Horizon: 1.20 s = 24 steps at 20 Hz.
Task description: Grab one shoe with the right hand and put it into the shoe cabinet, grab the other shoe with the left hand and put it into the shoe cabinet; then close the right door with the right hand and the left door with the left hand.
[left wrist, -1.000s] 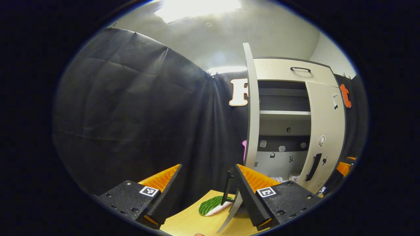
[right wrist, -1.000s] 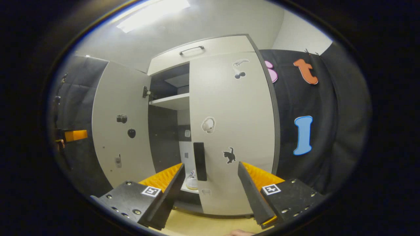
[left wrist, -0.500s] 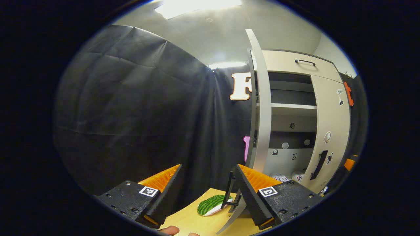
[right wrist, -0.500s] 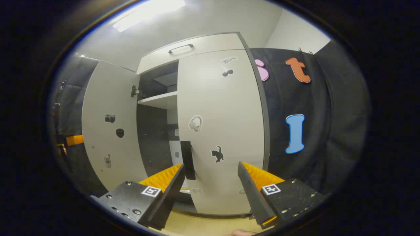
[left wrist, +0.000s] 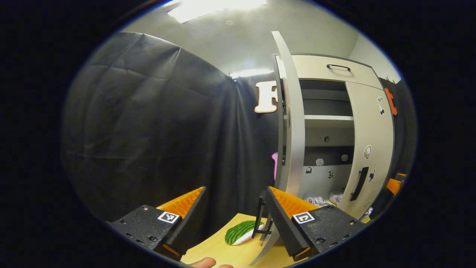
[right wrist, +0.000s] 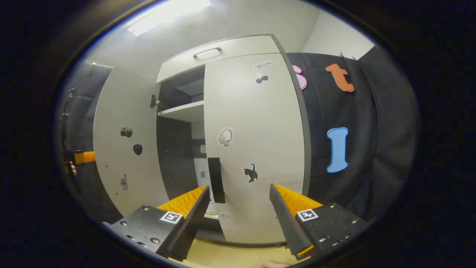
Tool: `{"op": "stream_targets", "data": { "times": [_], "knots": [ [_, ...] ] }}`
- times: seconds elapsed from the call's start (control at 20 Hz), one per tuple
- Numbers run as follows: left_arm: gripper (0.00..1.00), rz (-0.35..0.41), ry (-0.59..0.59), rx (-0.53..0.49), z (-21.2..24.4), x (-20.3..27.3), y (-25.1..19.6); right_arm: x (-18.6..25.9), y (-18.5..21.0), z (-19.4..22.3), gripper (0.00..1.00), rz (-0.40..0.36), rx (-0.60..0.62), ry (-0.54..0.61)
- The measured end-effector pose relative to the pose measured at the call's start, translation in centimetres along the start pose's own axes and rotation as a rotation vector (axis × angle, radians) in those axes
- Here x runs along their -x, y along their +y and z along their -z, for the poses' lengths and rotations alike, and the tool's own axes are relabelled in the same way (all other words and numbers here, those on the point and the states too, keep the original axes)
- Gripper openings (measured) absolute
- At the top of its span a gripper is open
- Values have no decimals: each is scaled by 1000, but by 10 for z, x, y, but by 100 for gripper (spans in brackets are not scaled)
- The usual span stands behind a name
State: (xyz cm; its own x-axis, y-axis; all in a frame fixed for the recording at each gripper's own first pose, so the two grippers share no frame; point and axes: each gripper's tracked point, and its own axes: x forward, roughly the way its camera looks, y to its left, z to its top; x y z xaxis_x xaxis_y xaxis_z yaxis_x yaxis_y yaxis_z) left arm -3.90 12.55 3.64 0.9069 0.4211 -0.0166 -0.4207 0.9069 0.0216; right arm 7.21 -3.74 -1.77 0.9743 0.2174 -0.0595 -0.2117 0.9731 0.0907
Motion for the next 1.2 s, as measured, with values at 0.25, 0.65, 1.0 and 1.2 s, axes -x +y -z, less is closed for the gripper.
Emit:
{"op": "stream_targets", "data": {
  "times": [0.25, 0.65, 1.0, 1.2],
  "knots": [
    [94, 97, 13, 63, 4, 3, -28, 6, -3, -1, 93, 8, -11, -2],
    [99, 207, 8, 97, 6, 6, -75, 19, -9, -8, 93, 33, -13, -15],
    [94, 354, -7, 144, 7, 1, -135, 31, -14, -13, 93, 55, -15, -20],
    [91, 404, -19, 161, 5, -6, -158, 40, -25, -17, 93, 84, -17, -32]
  ]
}}
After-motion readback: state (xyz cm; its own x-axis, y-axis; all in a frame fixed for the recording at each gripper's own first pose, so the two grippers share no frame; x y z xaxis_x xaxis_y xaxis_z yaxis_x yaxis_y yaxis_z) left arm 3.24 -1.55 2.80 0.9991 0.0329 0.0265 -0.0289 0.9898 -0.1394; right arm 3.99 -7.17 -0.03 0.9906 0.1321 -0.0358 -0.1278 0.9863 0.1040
